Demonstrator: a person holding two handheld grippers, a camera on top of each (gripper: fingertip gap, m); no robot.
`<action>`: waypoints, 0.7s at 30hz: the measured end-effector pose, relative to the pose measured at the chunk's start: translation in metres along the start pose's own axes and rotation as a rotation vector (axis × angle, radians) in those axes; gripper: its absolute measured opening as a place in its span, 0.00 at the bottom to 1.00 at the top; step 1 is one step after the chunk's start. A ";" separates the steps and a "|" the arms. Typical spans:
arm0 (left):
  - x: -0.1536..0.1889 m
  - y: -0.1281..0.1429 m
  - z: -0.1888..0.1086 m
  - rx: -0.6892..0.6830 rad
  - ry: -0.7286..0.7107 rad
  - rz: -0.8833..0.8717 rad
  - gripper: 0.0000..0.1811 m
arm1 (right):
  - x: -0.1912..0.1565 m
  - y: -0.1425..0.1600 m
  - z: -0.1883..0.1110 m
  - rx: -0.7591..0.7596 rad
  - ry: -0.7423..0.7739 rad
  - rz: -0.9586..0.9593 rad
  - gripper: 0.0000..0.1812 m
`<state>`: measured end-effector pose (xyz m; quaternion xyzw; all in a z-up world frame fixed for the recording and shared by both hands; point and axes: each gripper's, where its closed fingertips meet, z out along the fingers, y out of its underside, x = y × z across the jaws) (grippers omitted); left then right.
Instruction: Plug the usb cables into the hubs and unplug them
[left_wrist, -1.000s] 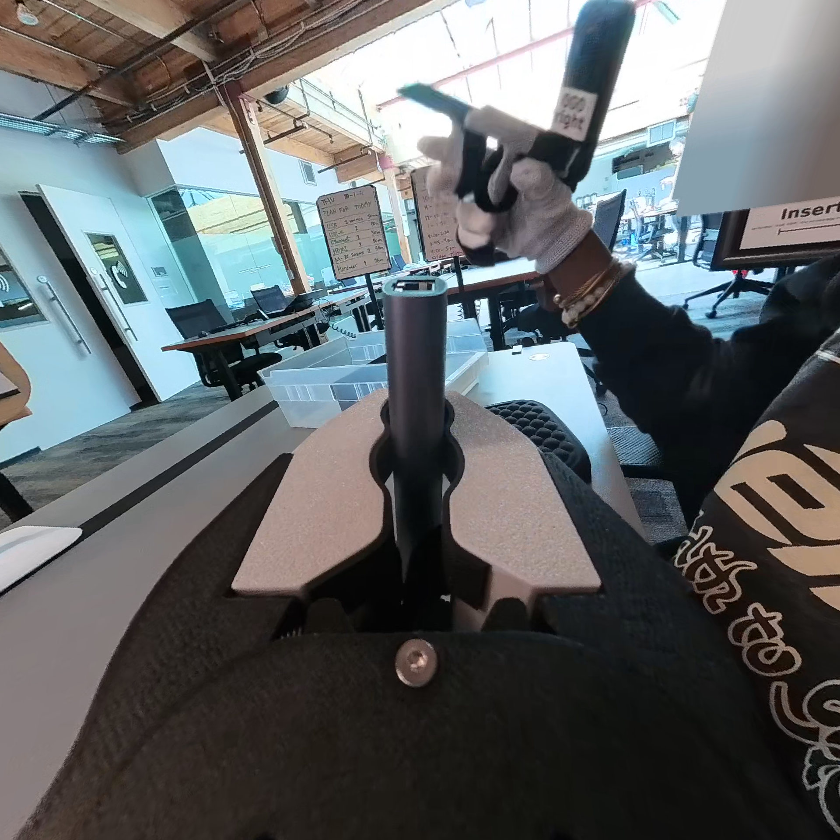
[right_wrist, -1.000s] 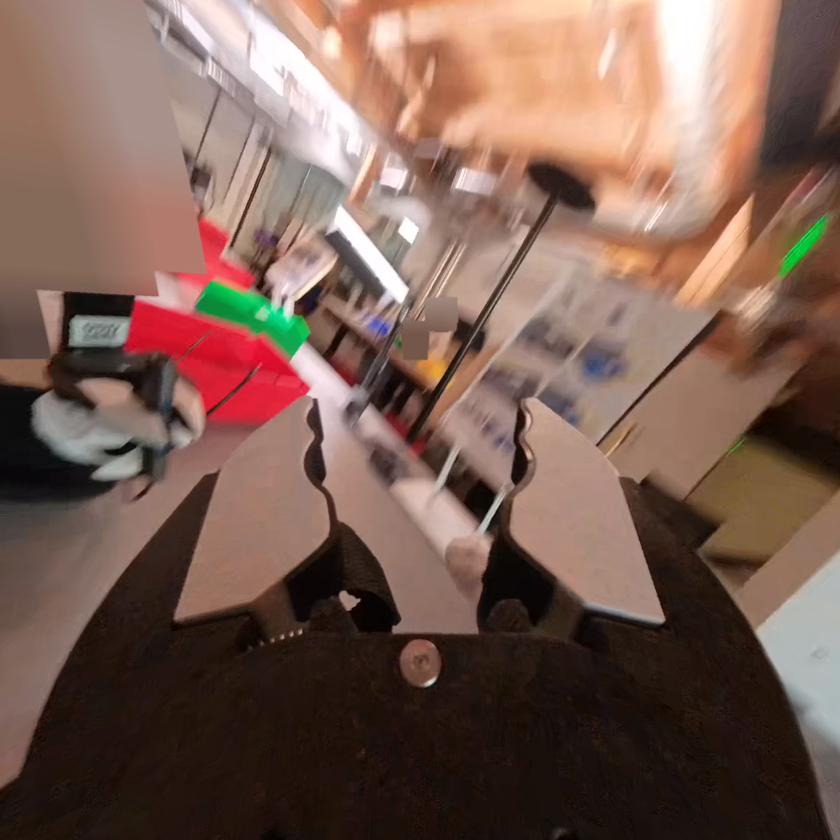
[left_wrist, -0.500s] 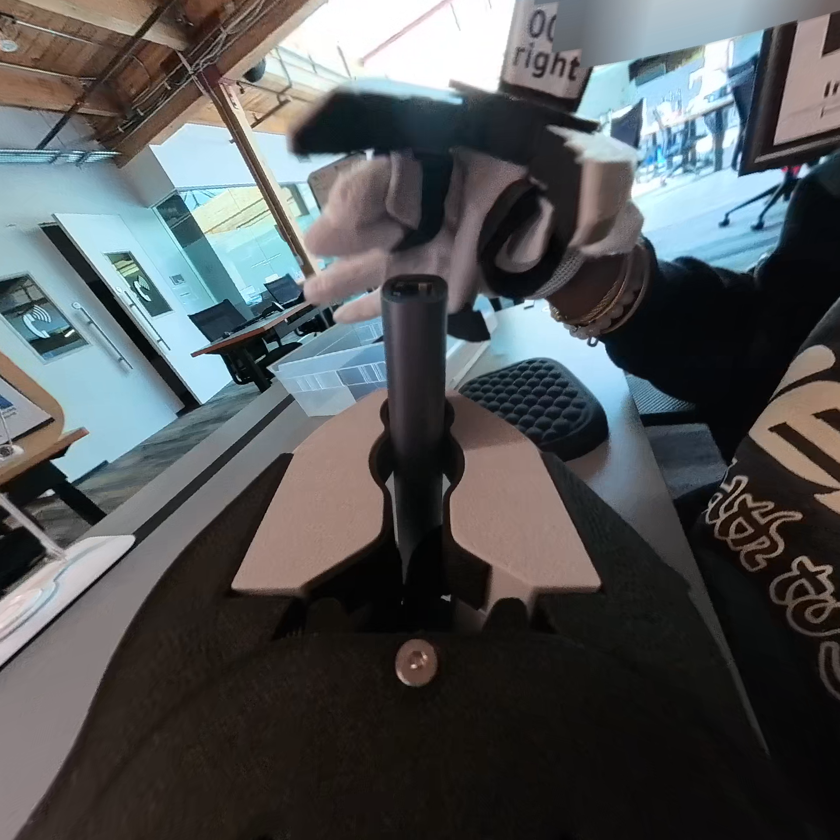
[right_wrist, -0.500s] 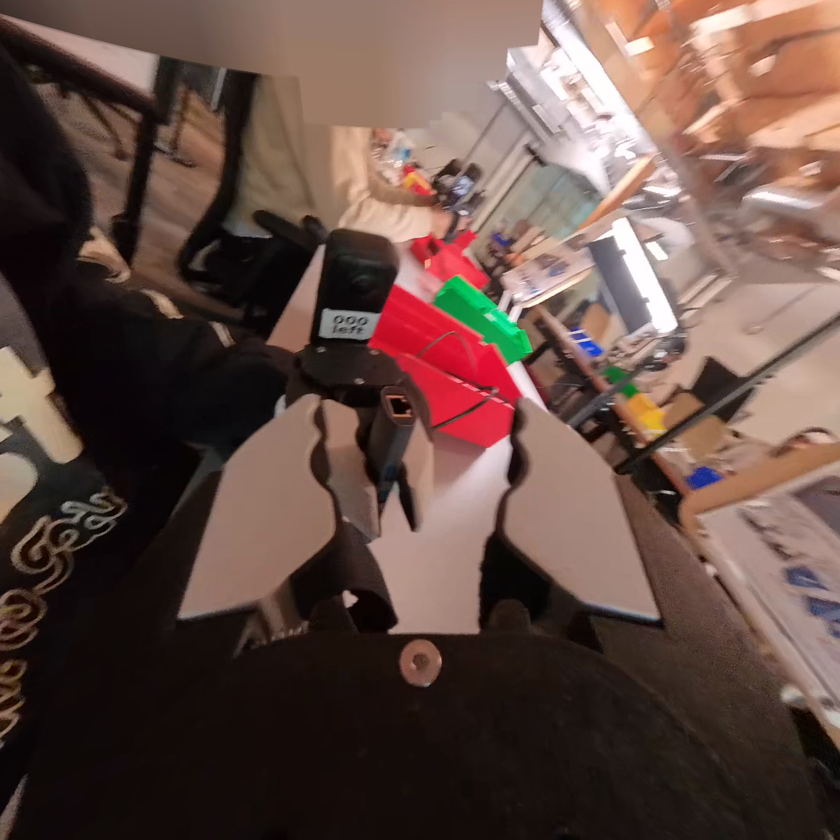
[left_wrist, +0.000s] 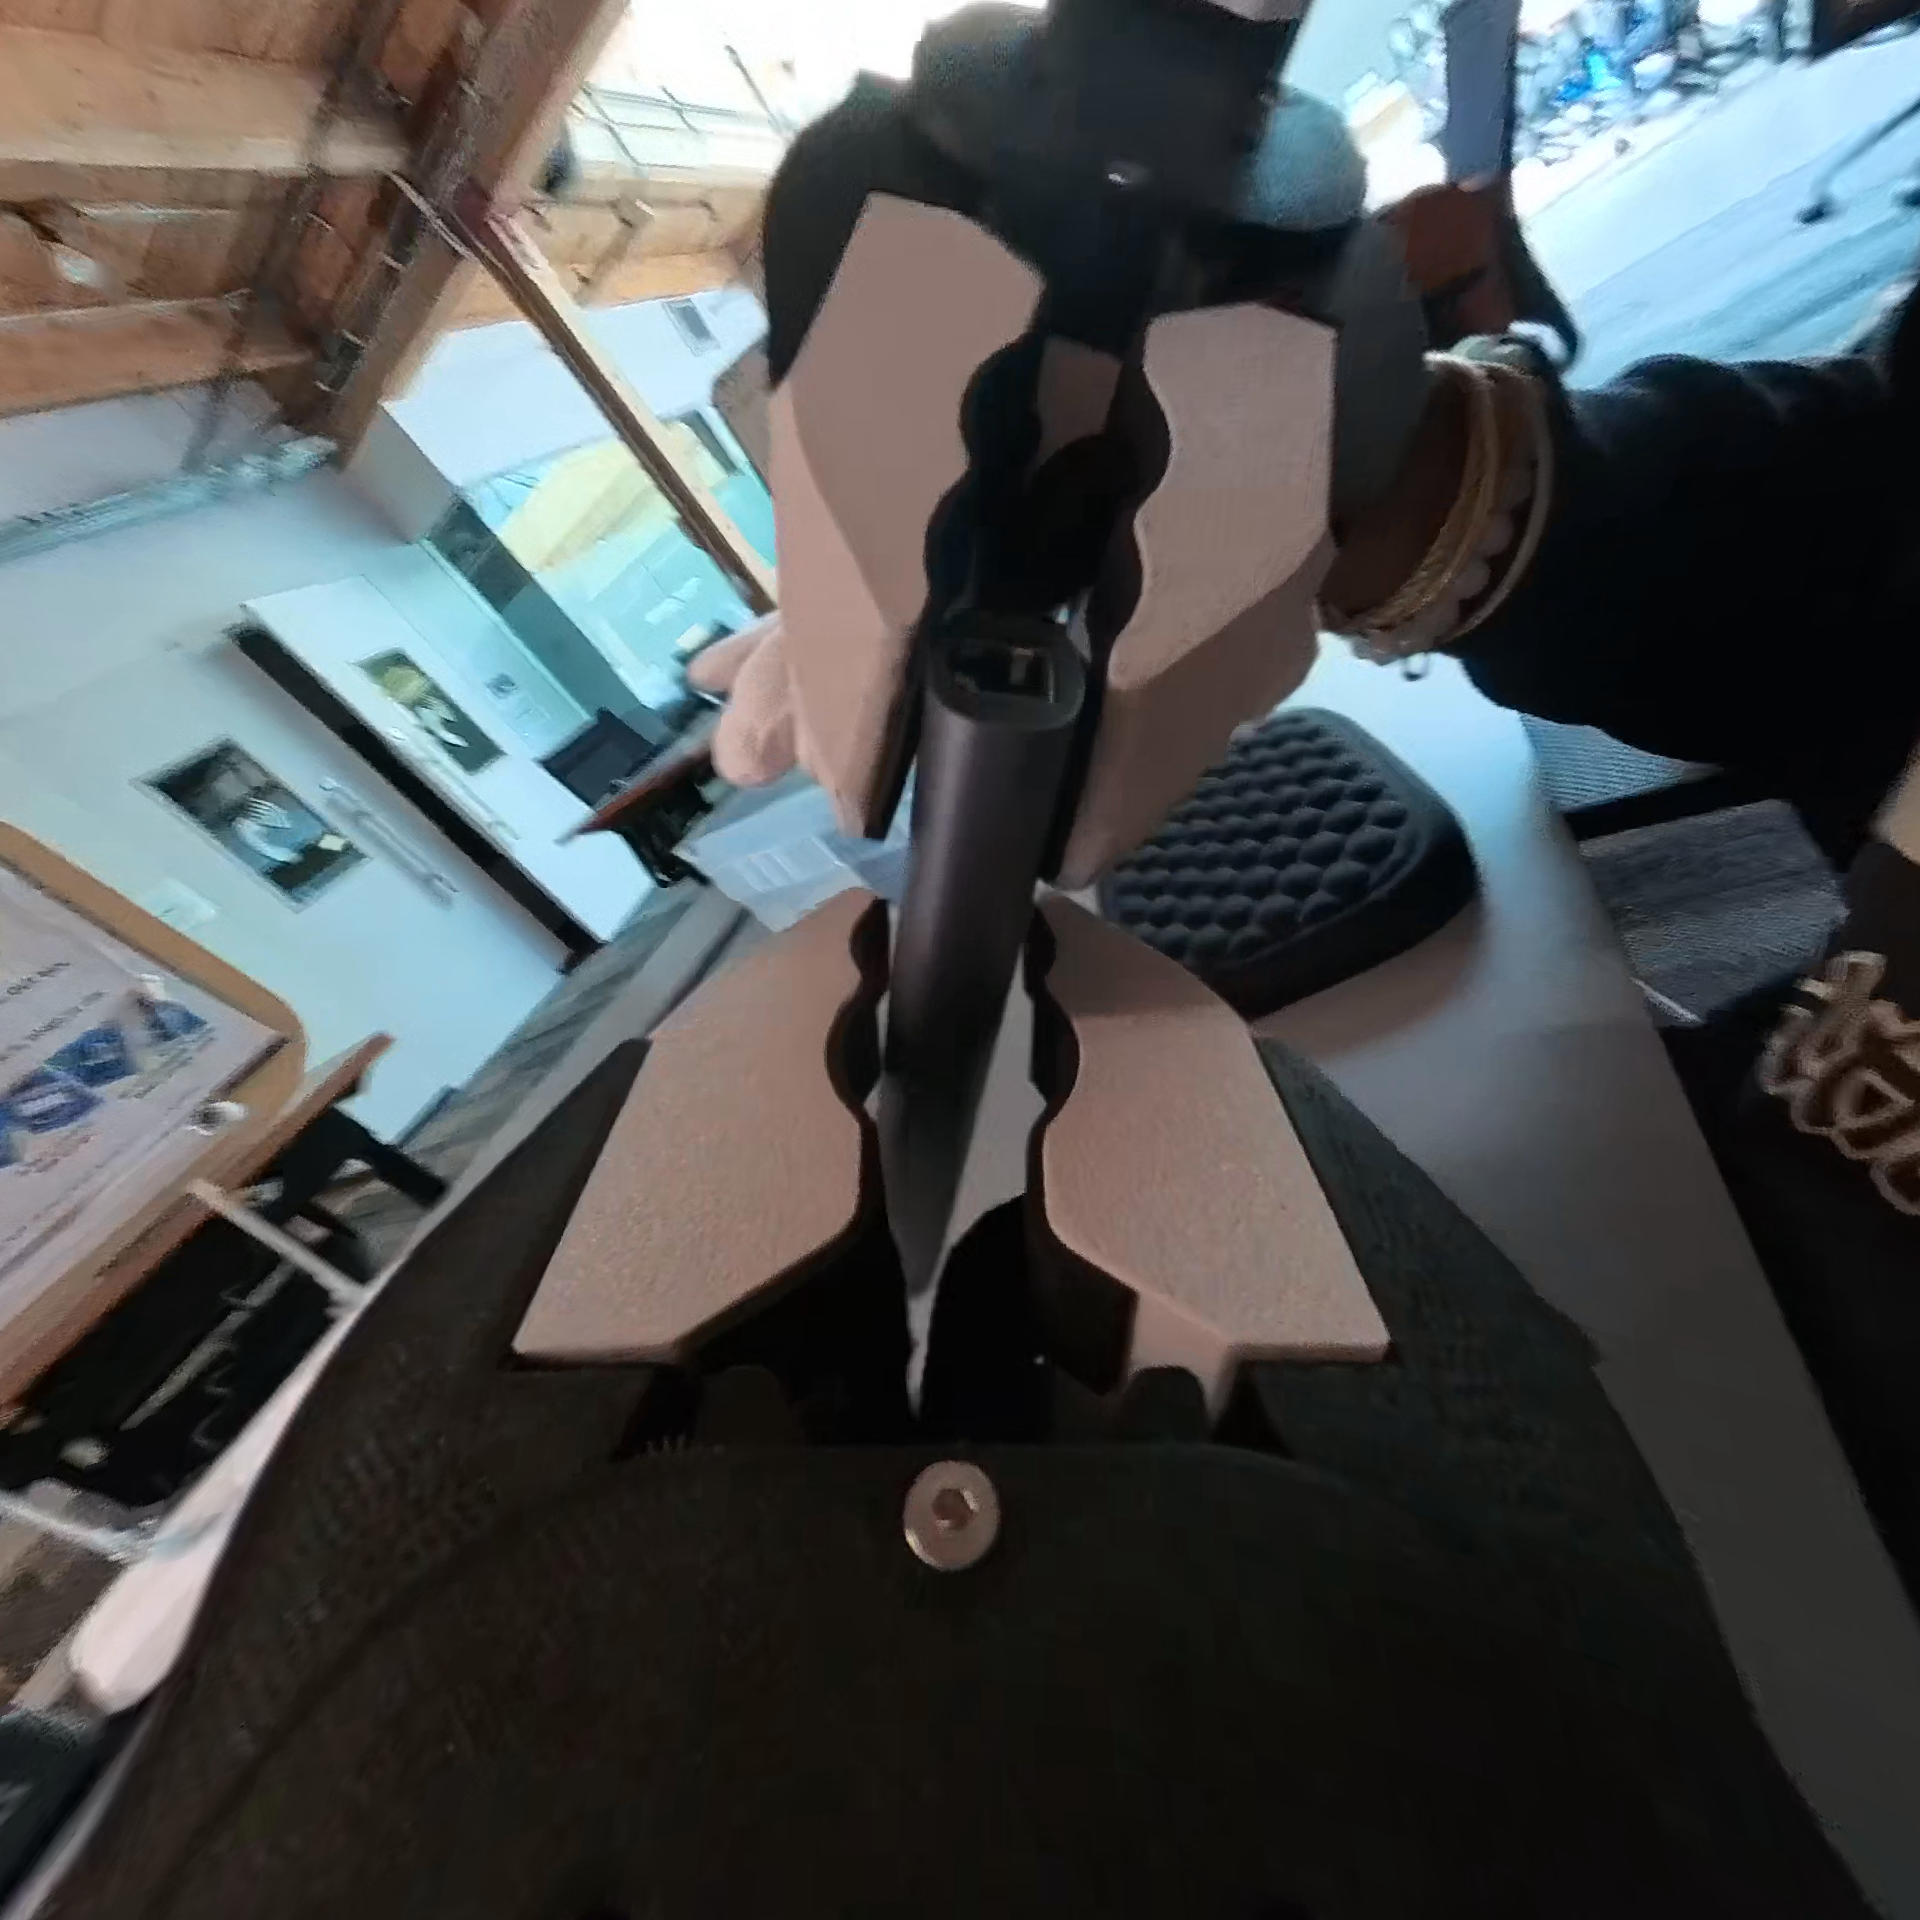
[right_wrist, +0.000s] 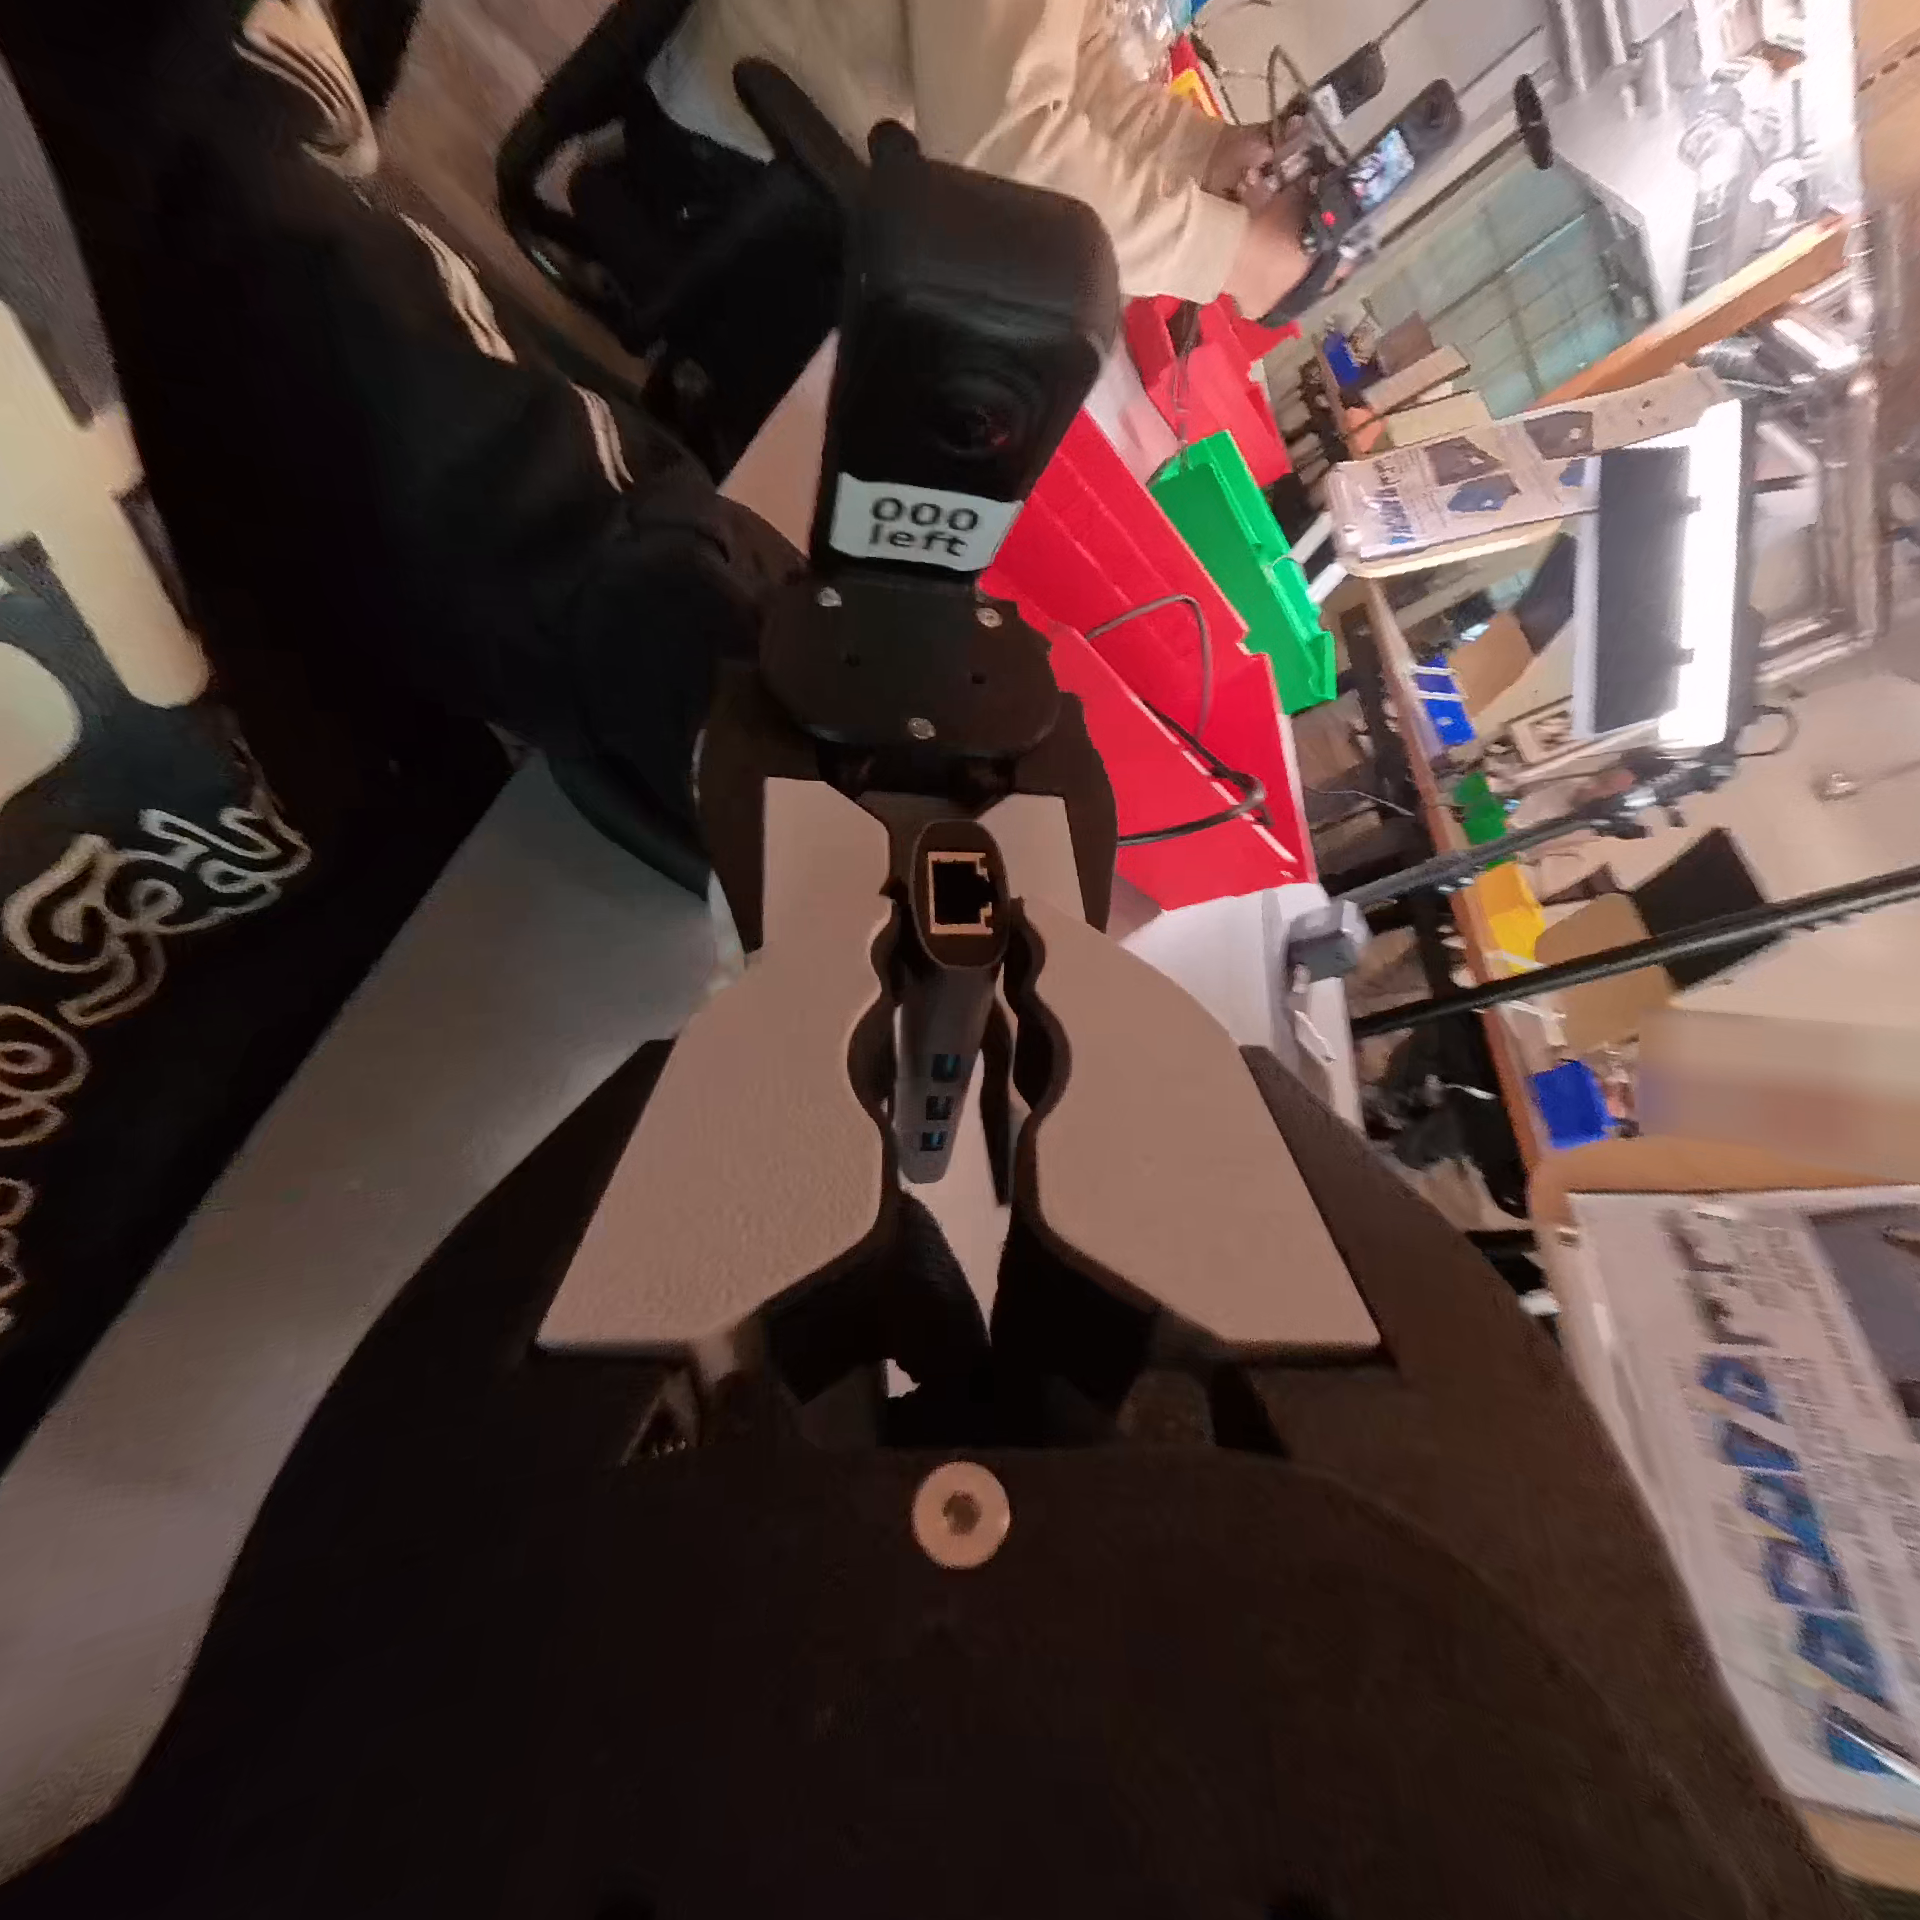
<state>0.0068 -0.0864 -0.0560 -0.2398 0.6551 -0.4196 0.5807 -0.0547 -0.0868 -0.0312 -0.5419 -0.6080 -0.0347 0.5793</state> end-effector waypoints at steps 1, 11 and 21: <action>-0.009 -0.004 -0.003 0.033 -0.062 0.019 0.18 | 0.005 0.000 -0.002 -0.015 0.039 -0.033 0.09; -0.088 -0.030 -0.059 0.298 -0.590 -0.051 0.42 | 0.083 -0.001 -0.104 -0.036 0.502 -0.111 0.09; -0.078 -0.007 -0.036 0.139 -0.499 -0.056 0.42 | 0.144 0.070 -0.254 -0.269 1.062 -0.051 0.09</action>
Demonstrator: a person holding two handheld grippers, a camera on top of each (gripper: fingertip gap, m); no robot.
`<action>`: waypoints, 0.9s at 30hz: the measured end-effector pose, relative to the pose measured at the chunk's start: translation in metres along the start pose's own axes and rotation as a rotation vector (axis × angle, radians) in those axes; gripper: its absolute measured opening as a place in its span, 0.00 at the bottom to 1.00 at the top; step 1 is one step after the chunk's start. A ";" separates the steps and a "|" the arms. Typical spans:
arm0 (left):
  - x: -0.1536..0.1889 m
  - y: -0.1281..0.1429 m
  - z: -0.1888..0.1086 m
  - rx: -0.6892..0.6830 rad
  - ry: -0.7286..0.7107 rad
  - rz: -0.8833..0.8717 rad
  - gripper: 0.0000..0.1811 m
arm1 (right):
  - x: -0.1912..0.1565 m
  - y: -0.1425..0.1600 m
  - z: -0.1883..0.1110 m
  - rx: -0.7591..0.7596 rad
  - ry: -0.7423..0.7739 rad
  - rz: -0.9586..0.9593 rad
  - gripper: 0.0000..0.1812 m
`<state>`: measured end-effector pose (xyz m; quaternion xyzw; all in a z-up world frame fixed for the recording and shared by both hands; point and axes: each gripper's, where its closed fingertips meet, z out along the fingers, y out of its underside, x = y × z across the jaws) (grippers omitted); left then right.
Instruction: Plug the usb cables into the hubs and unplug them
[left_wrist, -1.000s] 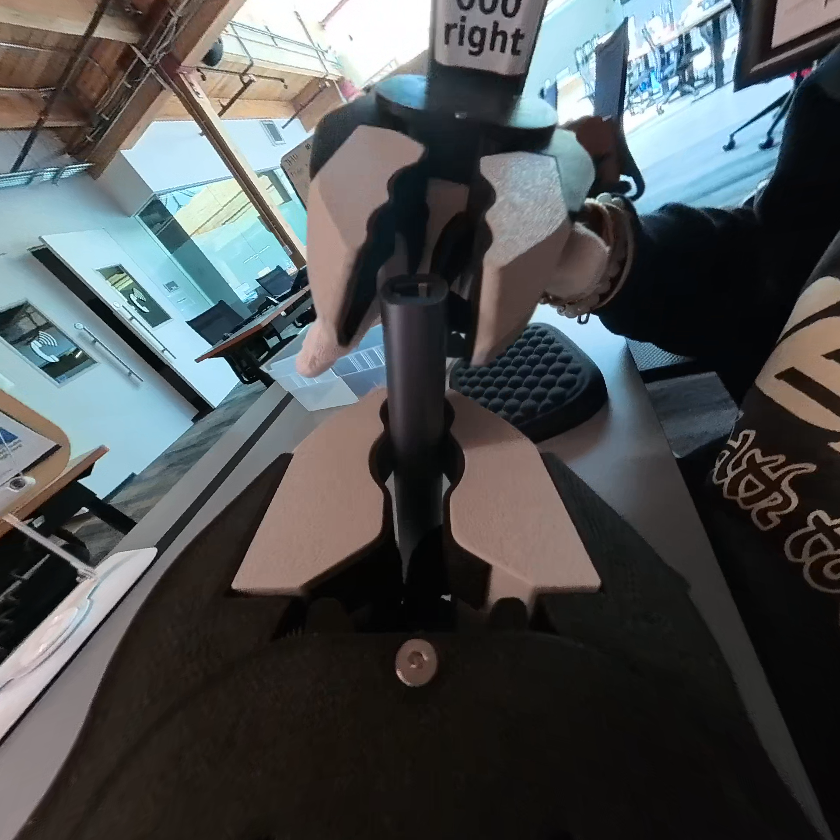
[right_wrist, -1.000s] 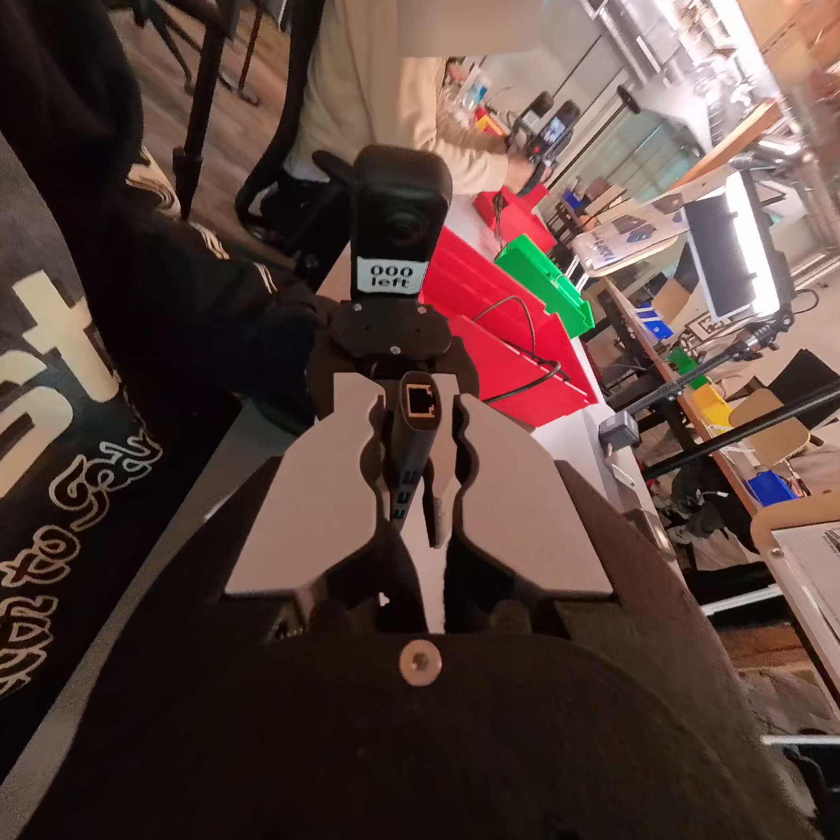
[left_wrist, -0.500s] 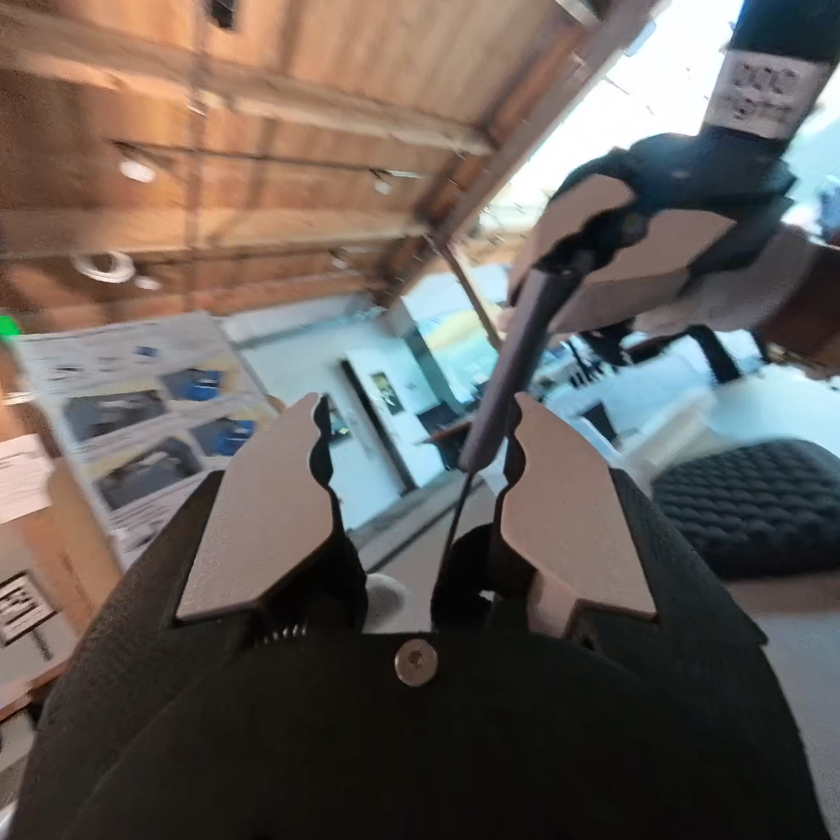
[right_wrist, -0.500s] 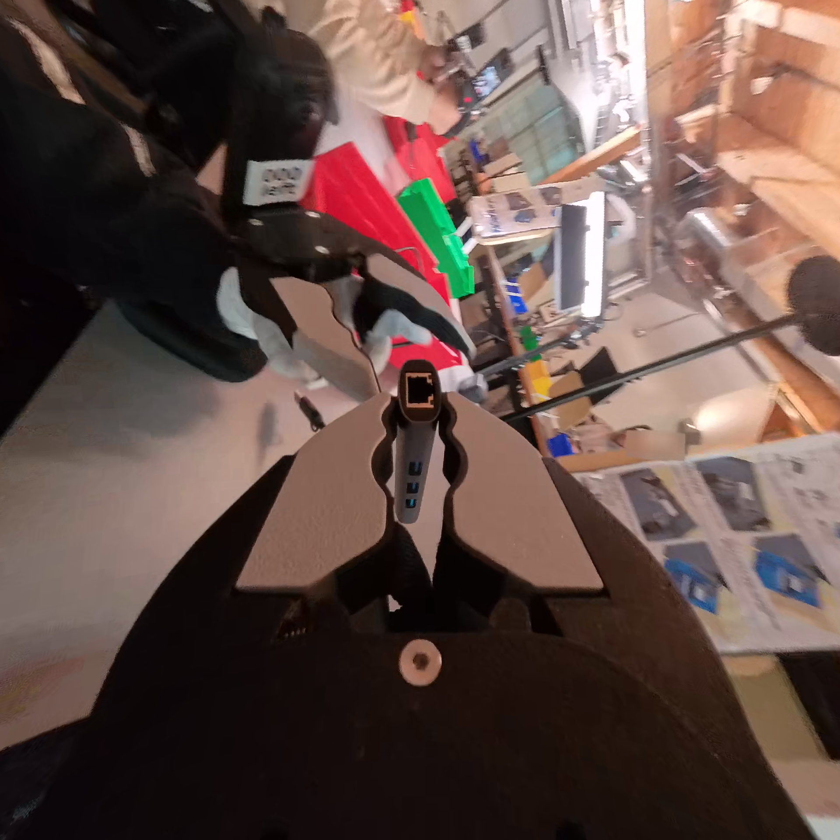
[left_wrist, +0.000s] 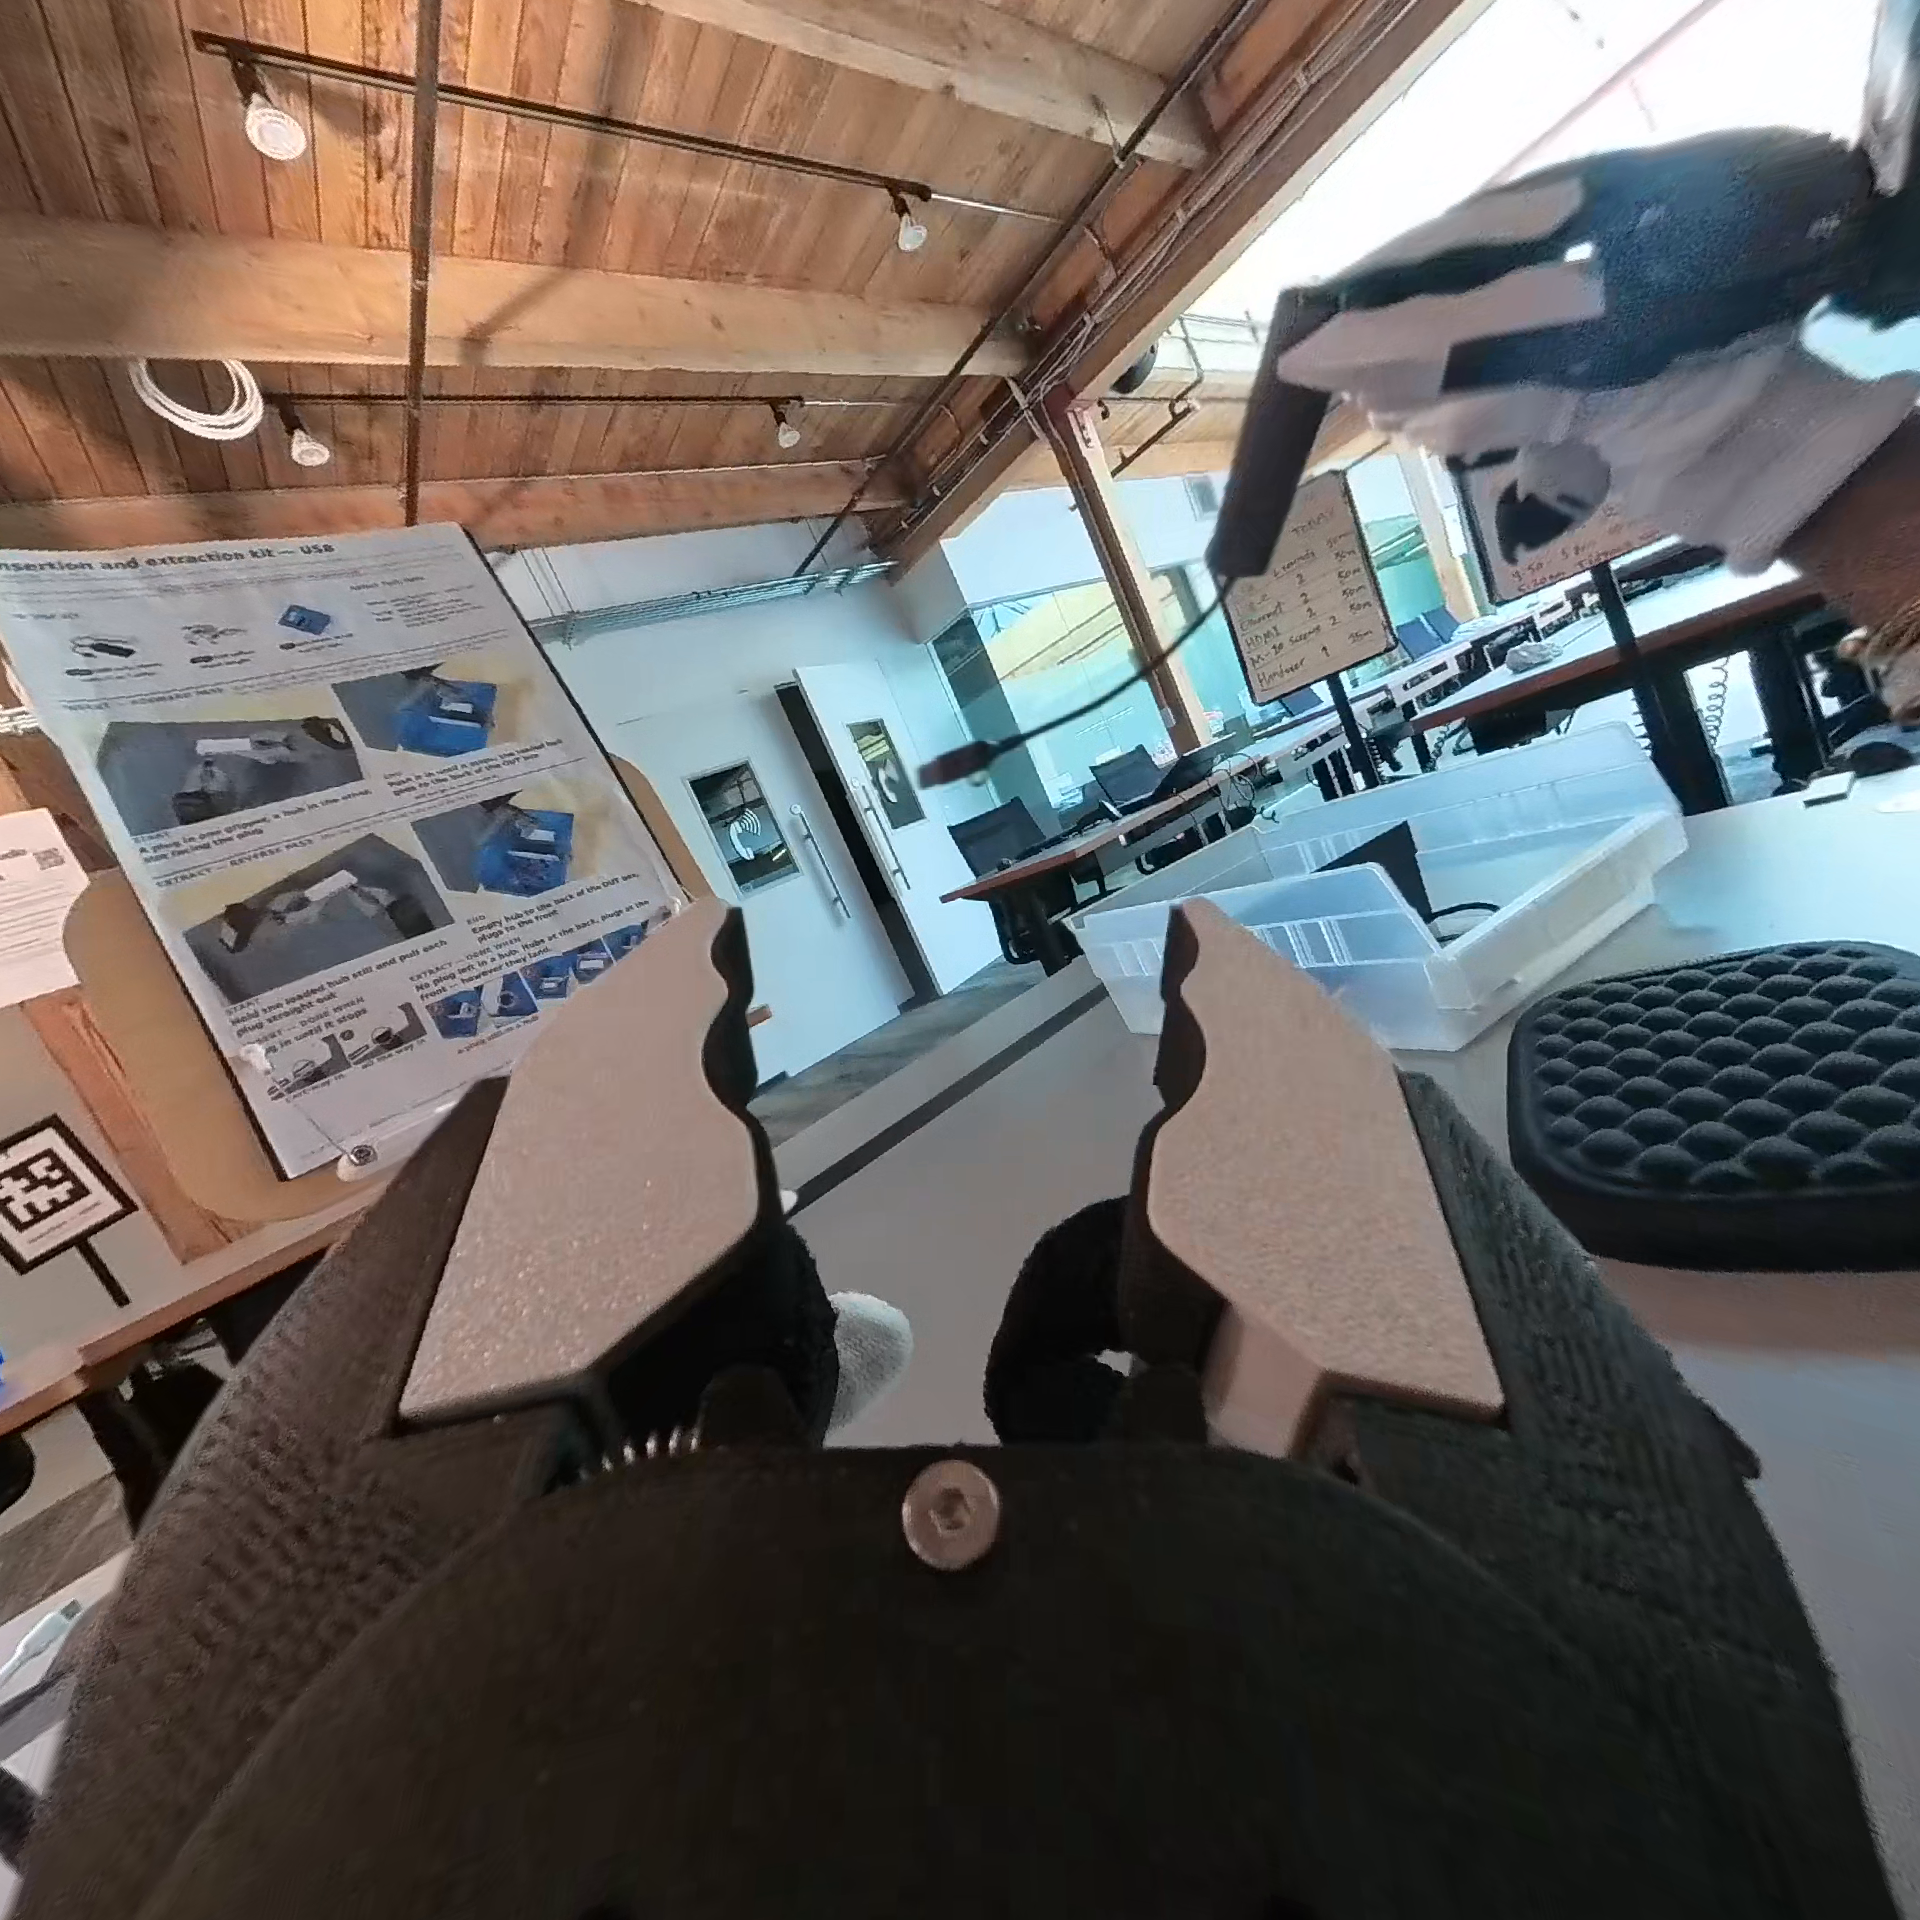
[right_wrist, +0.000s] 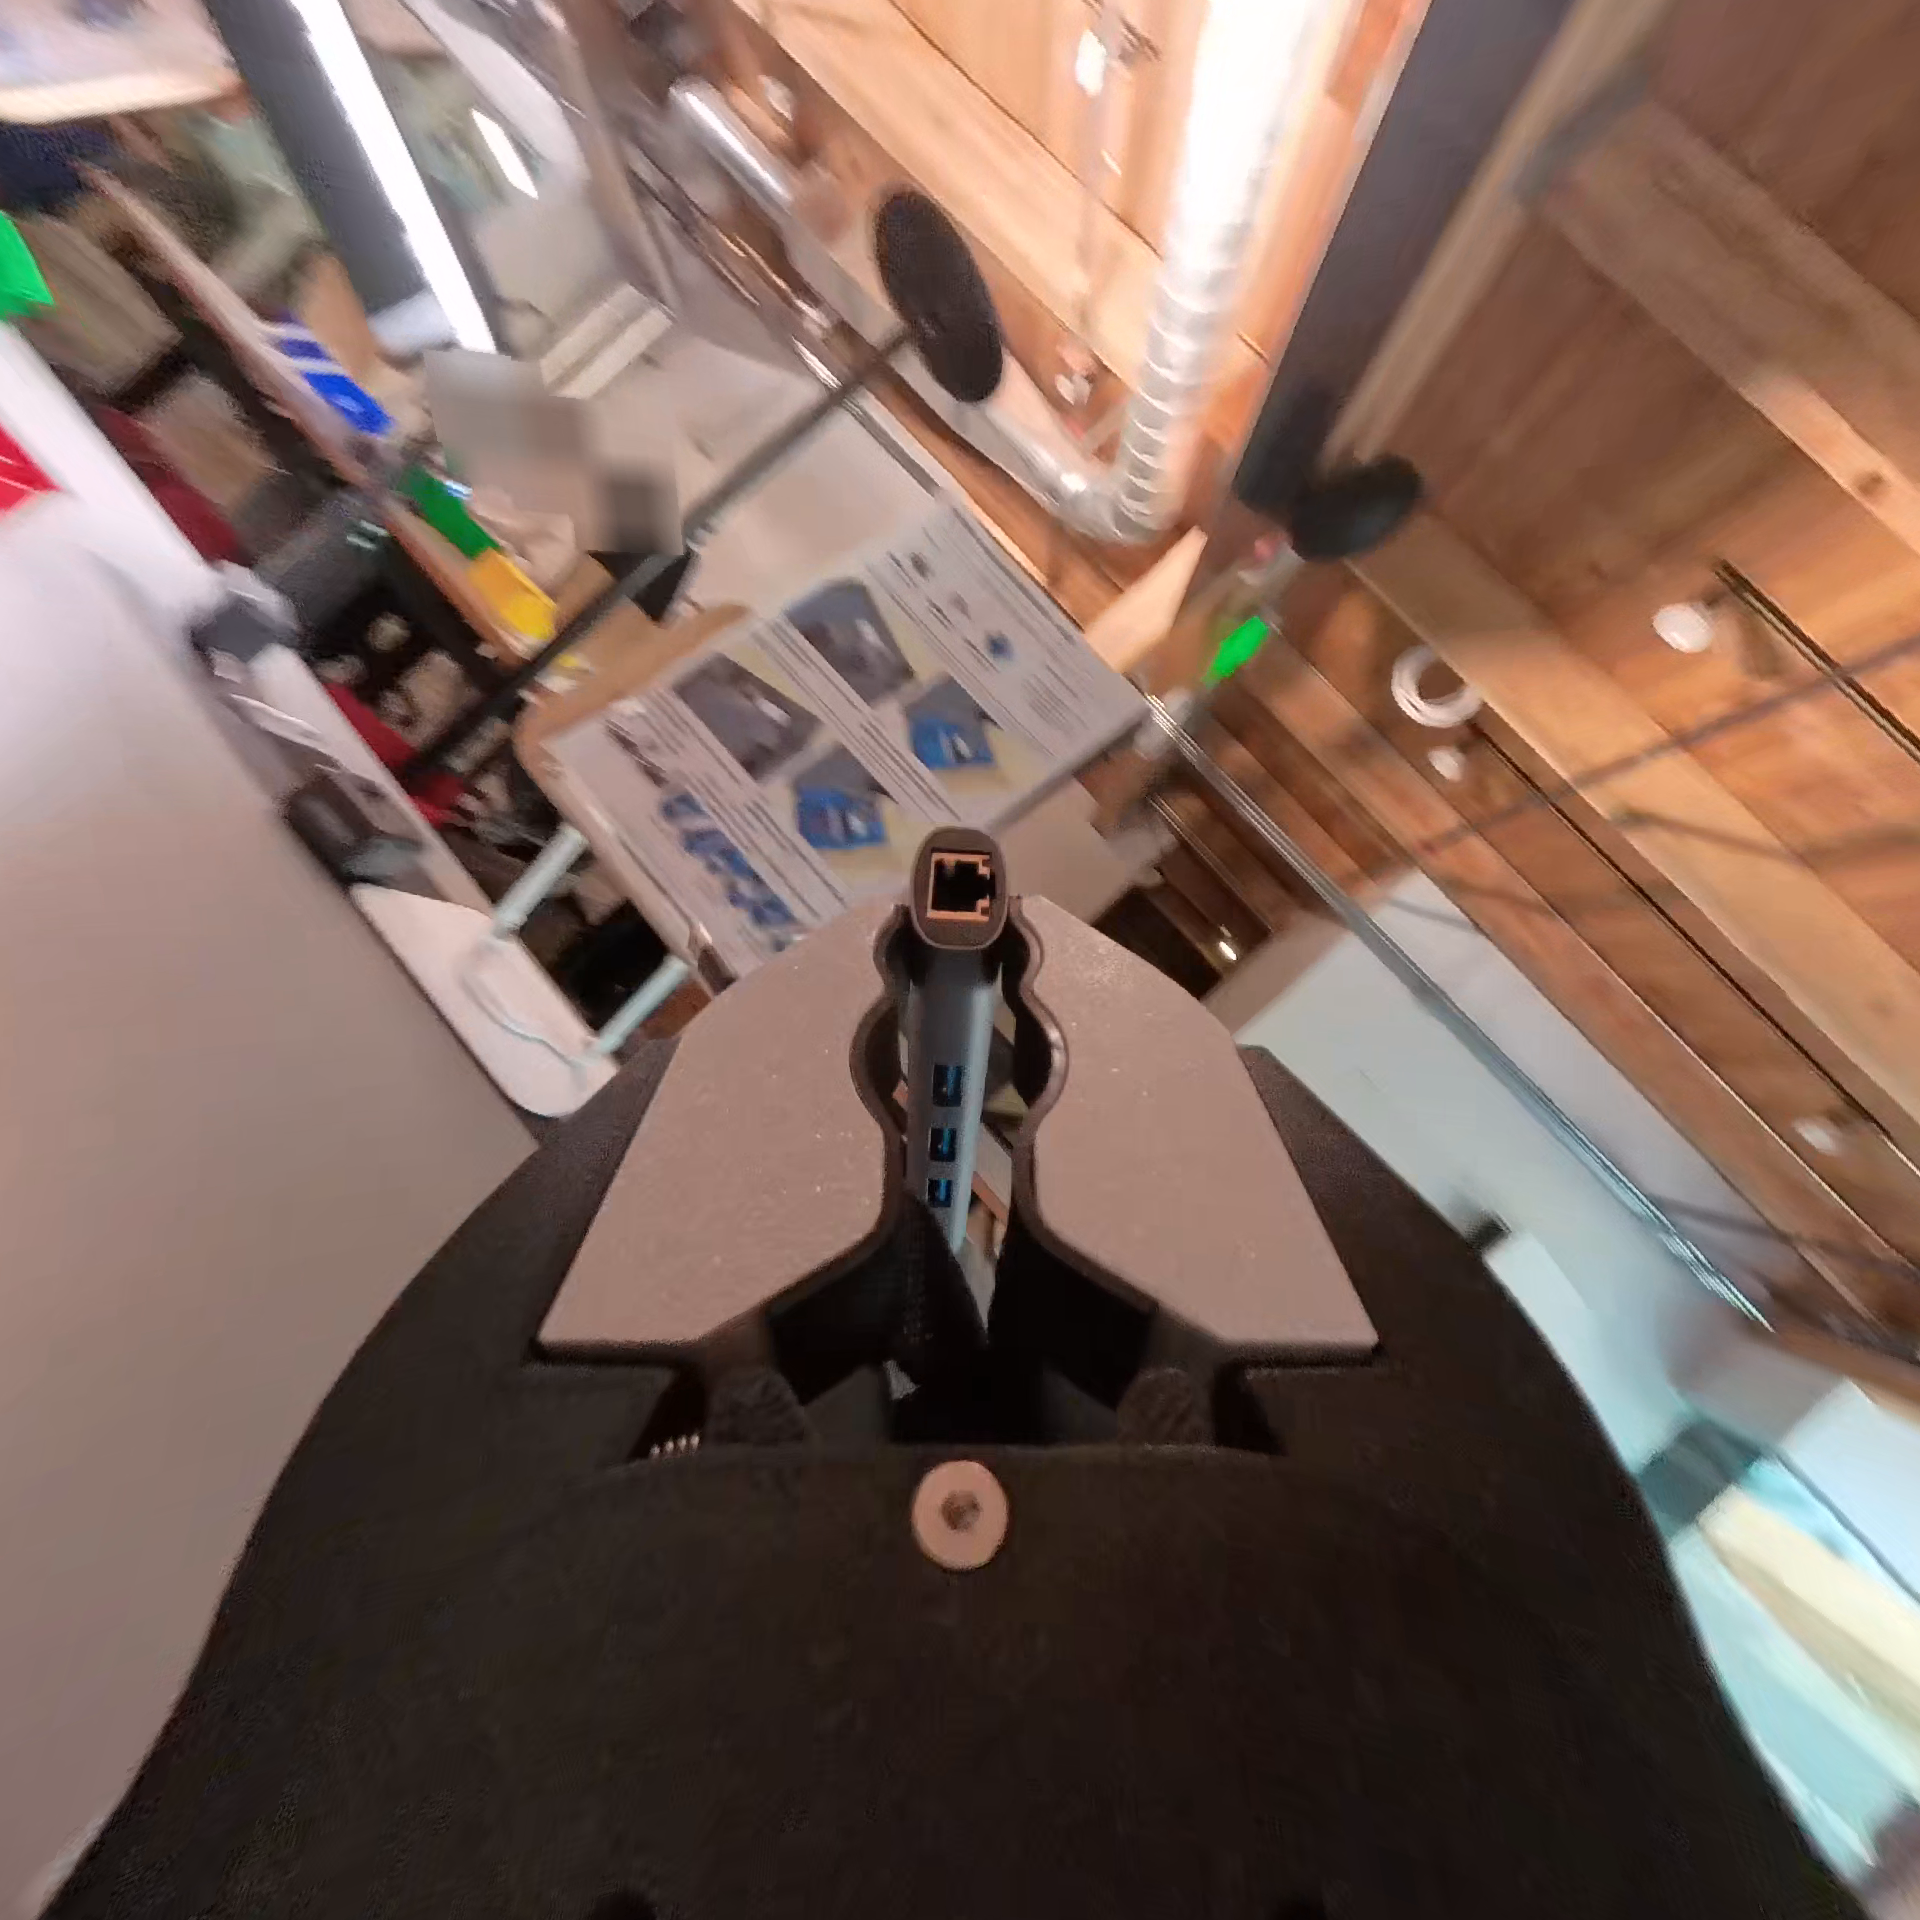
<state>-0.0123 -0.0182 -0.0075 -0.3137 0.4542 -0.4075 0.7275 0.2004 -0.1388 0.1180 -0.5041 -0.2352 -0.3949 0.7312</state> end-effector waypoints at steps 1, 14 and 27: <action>0.000 0.000 0.000 -0.001 0.000 -0.006 0.42 | 0.012 0.017 0.000 -0.032 0.046 0.013 0.09; 0.010 0.005 0.004 -0.027 0.060 -0.029 0.41 | -0.001 0.230 0.001 -0.490 0.094 0.204 0.09; 0.020 0.008 0.005 -0.044 0.113 -0.051 0.41 | -0.020 0.240 0.008 -0.575 0.048 0.308 0.38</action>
